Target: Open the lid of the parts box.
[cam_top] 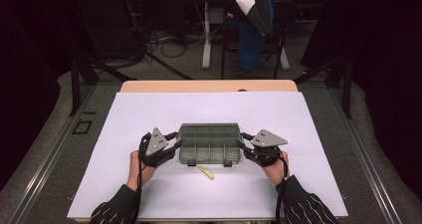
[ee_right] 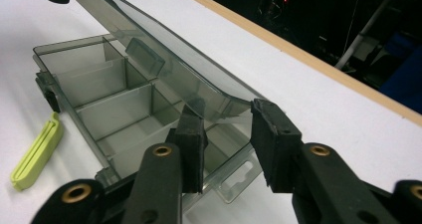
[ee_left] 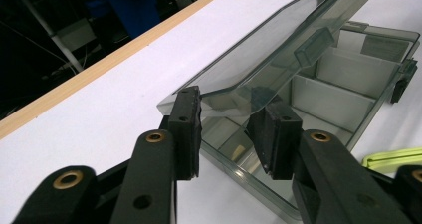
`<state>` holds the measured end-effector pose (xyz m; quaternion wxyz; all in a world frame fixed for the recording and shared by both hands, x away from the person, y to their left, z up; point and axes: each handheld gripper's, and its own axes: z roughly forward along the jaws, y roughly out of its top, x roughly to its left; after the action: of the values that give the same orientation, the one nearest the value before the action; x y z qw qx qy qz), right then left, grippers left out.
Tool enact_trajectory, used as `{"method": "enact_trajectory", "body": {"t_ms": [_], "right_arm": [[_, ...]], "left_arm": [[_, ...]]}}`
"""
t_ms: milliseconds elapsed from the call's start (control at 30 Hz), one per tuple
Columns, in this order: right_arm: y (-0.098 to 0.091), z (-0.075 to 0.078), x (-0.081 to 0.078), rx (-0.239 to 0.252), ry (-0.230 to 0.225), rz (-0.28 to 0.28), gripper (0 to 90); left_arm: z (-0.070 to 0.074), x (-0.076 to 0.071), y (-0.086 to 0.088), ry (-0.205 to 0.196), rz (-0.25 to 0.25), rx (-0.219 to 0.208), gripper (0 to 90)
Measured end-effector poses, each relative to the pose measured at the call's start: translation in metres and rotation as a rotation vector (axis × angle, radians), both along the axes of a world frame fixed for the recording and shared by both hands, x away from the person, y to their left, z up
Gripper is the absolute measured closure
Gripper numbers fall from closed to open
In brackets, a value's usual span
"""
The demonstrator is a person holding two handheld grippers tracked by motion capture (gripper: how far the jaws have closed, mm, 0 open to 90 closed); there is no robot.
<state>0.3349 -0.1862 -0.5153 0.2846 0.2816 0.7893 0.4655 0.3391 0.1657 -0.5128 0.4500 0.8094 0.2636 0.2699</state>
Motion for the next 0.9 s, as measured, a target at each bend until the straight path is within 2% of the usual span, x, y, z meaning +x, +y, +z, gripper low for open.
{"method": "enact_trajectory", "body": {"t_ms": [267, 467, 667, 767, 900], "right_arm": [[0.000, 0.010, 0.004, -0.024, -0.013, 0.010, 70.2], [-0.002, 0.016, 0.010, -0.039, 0.010, 0.020, 72.6], [-0.002, 0.023, 0.016, -0.039, 0.029, 0.024, 72.2], [-0.001, 0.026, 0.020, -0.031, 0.059, 0.026, 70.0], [0.001, 0.031, 0.026, -0.038, 0.059, 0.018, 71.4]], "left_arm": [[0.007, 0.006, 0.003, 0.017, -0.005, -0.018, 69.4], [0.012, 0.012, 0.008, 0.034, -0.020, -0.026, 74.3], [0.019, 0.019, 0.009, 0.055, -0.036, -0.030, 75.2], [0.022, 0.022, 0.009, 0.059, -0.035, -0.025, 75.9], [0.025, 0.025, 0.009, 0.062, -0.035, -0.028, 76.2]]}}
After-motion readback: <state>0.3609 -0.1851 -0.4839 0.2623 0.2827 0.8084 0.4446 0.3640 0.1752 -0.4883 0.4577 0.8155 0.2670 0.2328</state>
